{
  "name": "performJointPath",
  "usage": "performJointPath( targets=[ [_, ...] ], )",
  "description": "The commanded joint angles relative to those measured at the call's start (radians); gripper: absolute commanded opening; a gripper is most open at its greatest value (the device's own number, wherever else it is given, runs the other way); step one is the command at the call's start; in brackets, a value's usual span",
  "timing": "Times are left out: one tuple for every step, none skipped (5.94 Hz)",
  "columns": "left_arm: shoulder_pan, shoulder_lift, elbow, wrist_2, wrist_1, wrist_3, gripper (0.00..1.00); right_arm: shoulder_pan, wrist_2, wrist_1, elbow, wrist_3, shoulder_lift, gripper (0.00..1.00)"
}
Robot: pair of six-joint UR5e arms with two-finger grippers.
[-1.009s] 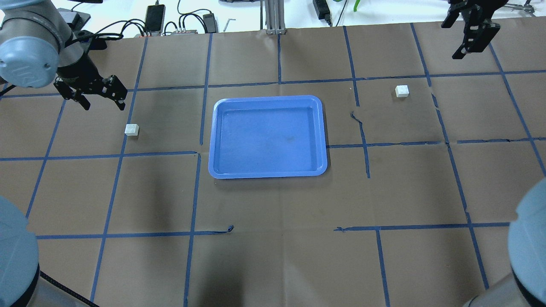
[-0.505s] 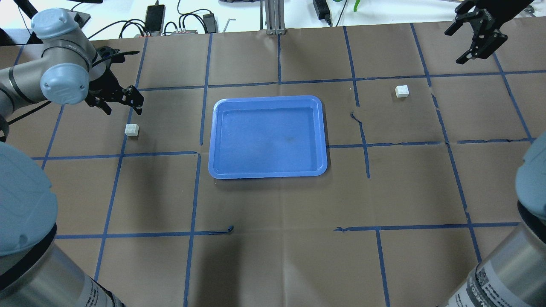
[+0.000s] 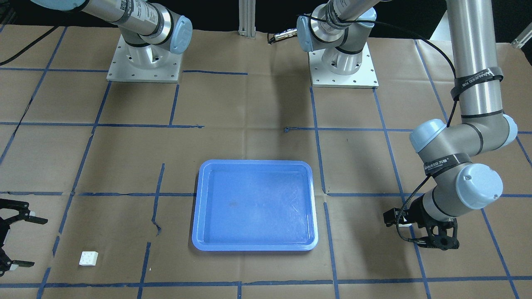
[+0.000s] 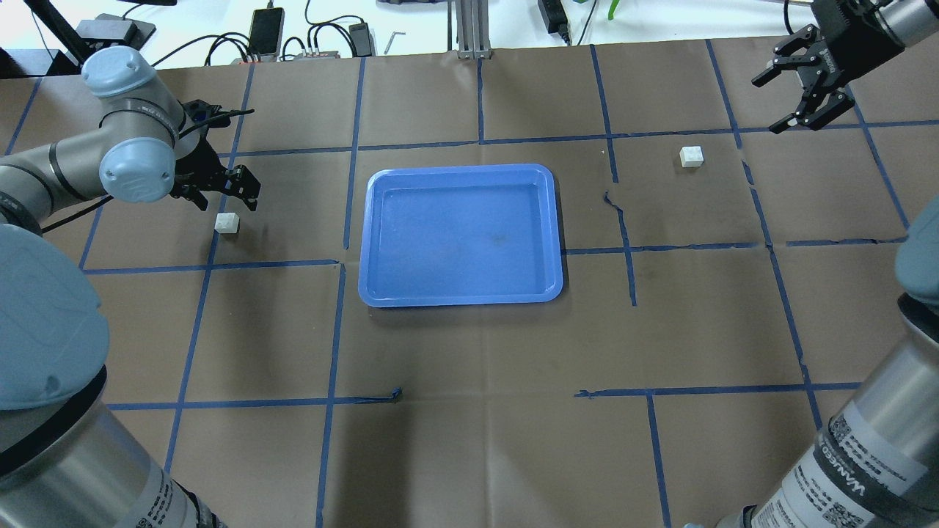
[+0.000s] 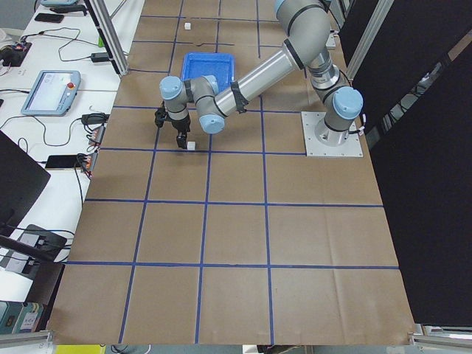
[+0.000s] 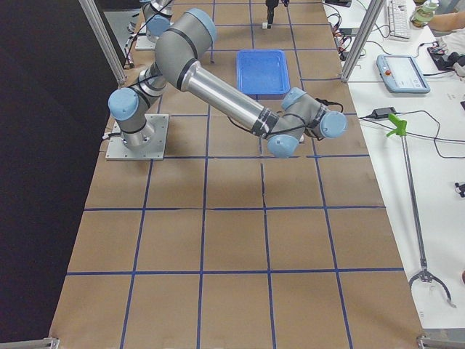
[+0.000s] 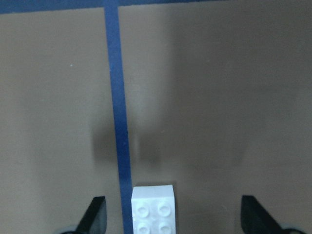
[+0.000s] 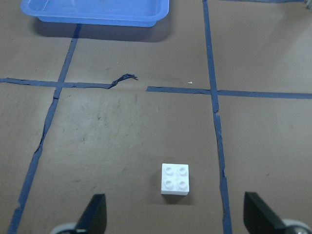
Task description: Assemble white blocks and place on blue tray
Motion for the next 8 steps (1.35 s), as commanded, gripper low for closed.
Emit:
performJointPath(
  targets=[
    [0.007,0.0,-0.014,0.003,-0.001,0.003,0.84,-0.001,0.108,-0.016,0.013,-0.078,0.095,1.0],
    [0.022,0.004,-0.015,0.002,-0.016,0.004,0.76,-0.003,0.112,-0.013,0.016,-0.079,0.132,1.0],
    [0.027,0.004,-0.021,0.002,-0.018,0.004,0.6,-0.003,0.115,-0.01,0.016,-0.078,0.148,1.0],
    [0.027,0.01,-0.026,0.003,-0.018,0.003,0.31,-0.001,0.121,-0.001,0.019,-0.078,0.155,1.0],
    [0.026,0.017,-0.026,0.003,-0.02,0.006,0.06,-0.001,0.124,-0.008,0.061,-0.078,0.157,1.0],
    [0.023,0.03,-0.017,0.005,-0.035,0.017,0.0,0.0,0.17,-0.011,0.081,-0.078,0.154,1.0],
    [-0.047,0.097,-0.005,0.015,-0.112,0.027,0.0,0.005,0.17,-0.016,0.082,-0.078,0.154,1.0],
    [-0.194,0.14,-0.015,0.018,-0.153,0.05,0.0,0.006,0.17,-0.017,0.082,-0.078,0.154,1.0]
  ],
)
